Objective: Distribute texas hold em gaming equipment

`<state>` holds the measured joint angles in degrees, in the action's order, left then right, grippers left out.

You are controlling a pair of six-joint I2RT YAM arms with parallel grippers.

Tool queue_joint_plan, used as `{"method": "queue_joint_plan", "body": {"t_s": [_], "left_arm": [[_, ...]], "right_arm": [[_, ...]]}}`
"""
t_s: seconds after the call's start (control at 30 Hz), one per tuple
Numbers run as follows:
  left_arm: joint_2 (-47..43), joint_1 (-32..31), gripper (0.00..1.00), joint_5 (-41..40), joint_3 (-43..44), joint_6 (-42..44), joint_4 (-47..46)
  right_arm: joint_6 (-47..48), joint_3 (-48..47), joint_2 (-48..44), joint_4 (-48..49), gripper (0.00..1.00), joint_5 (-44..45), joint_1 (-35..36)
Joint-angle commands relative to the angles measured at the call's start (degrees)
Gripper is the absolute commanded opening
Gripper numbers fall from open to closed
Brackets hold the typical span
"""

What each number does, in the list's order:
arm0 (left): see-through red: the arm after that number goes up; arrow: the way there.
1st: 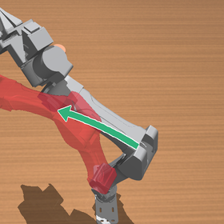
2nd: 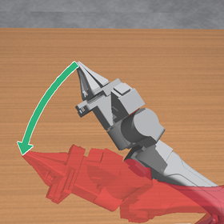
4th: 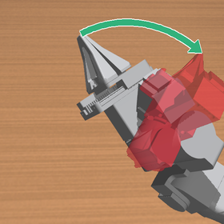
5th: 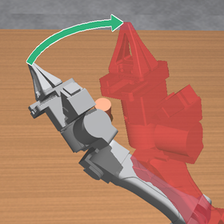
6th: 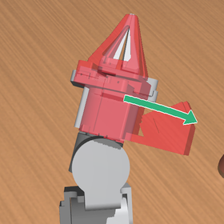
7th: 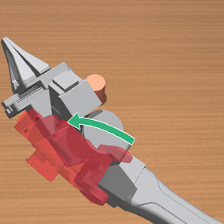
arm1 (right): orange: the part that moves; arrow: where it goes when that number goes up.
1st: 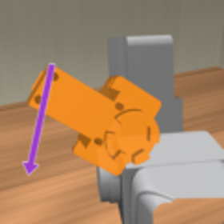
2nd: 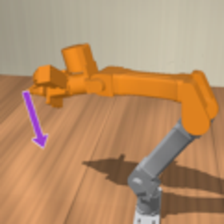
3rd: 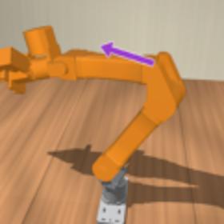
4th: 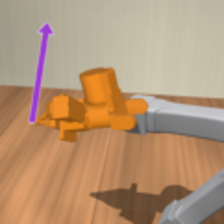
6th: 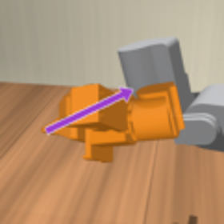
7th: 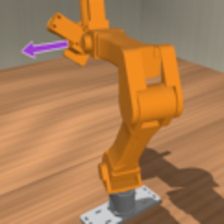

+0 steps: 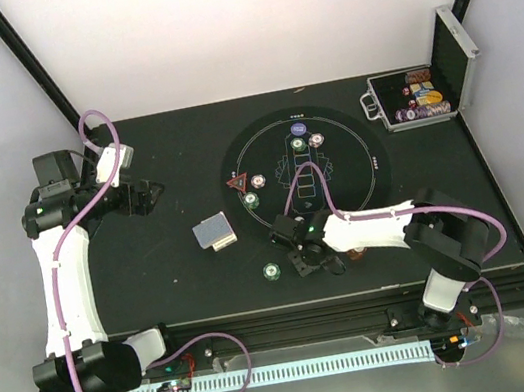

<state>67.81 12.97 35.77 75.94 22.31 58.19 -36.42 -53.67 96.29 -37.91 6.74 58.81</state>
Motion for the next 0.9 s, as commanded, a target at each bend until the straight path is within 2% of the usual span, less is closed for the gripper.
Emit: {"method": "queue_joint_plan", "body": {"t_s": [0.0,0.1,0.73,0.87], "left_arm": [[-0.82,0.3,0.99,1.58,1.37,-0.67,-0.65],[-0.75,0.3,0.99,1.76,1.32,-0.68,-0.64],[-1.01,0.3,0.99,1.79,1.15,-0.67,-0.8],[-0.93,0.32,0.99,1.88,1.15,-0.77,-0.82]], "right_arm": [[-0.28,-0.92,0.05,0.19,0.52,0.35,0.16],[0.56,-1.9,-0.36,-0.83,0.47,0.14,0.16],[1.66,-2.48,2.28,-1.91,0.49,1.08,0.18],[1.61,-2.63,1.72,-2.06,0.42,1.34,0.17]]}}
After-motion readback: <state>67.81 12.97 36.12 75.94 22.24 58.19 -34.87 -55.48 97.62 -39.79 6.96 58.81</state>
